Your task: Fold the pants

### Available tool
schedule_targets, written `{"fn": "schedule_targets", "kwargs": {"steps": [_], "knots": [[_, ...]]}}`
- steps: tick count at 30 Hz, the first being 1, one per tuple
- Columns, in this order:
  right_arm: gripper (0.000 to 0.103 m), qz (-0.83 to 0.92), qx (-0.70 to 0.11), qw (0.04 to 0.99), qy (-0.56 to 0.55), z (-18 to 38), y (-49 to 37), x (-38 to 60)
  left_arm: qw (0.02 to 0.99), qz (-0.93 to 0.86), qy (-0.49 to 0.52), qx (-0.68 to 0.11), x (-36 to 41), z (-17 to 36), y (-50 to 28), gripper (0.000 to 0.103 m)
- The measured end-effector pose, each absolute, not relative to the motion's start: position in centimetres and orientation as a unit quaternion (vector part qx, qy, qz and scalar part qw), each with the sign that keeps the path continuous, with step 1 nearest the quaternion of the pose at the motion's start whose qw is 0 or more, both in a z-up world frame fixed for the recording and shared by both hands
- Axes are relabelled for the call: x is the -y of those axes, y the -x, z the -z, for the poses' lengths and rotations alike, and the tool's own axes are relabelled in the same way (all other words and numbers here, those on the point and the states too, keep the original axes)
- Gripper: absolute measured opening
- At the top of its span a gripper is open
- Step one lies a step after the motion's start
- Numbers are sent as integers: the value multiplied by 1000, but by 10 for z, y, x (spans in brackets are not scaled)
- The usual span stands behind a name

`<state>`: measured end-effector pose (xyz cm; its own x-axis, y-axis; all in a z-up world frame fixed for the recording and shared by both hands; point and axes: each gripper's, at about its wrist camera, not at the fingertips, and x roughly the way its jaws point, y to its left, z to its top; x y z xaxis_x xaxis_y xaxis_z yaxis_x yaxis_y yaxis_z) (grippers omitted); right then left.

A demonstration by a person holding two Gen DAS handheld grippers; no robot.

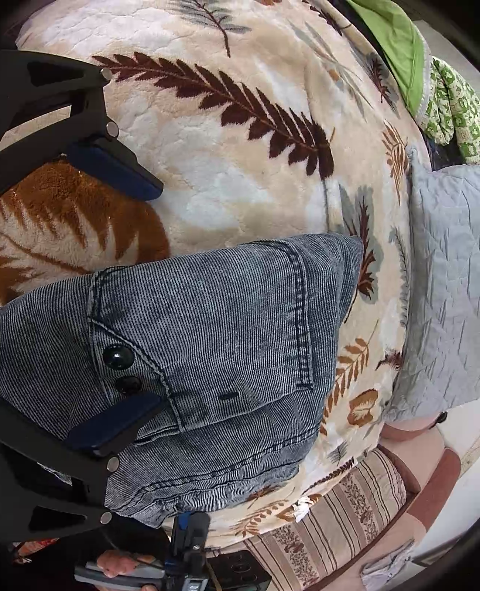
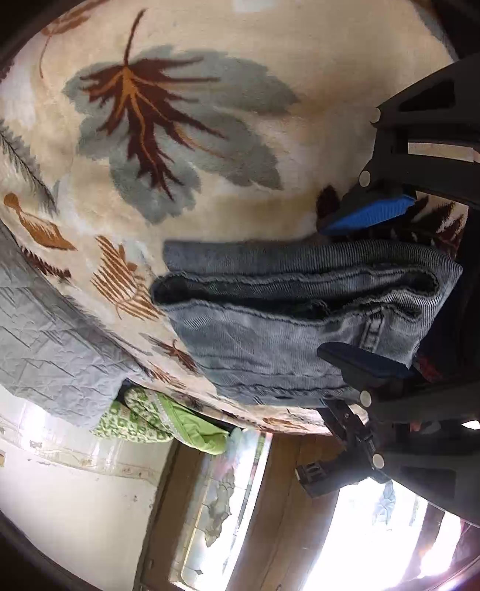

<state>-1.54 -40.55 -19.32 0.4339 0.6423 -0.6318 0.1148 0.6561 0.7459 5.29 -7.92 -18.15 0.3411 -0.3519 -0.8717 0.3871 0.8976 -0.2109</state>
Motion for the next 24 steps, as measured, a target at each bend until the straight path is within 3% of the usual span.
{"fn": "schedule_targets", "kwargs": {"steps": [6, 10, 16, 20, 24], "knots": [[69, -196, -508, 762, -350, 192, 13, 389, 791, 186, -36, -581, 90, 174, -62, 103], [69, -196, -504, 767, -346, 190, 18, 389, 810, 162, -60, -561, 97, 159, -59, 103], [69, -158, -439, 853, -234, 149, 35, 377, 825, 111, -83, -547, 111, 149, -67, 103], [69, -178, -382, 880, -219, 123, 39, 372, 798, 82, -111, -586, 120, 172, -75, 103], [69, -205, -381, 869, -242, 119, 21, 364, 792, 68, -86, -601, 114, 174, -80, 103]]}}
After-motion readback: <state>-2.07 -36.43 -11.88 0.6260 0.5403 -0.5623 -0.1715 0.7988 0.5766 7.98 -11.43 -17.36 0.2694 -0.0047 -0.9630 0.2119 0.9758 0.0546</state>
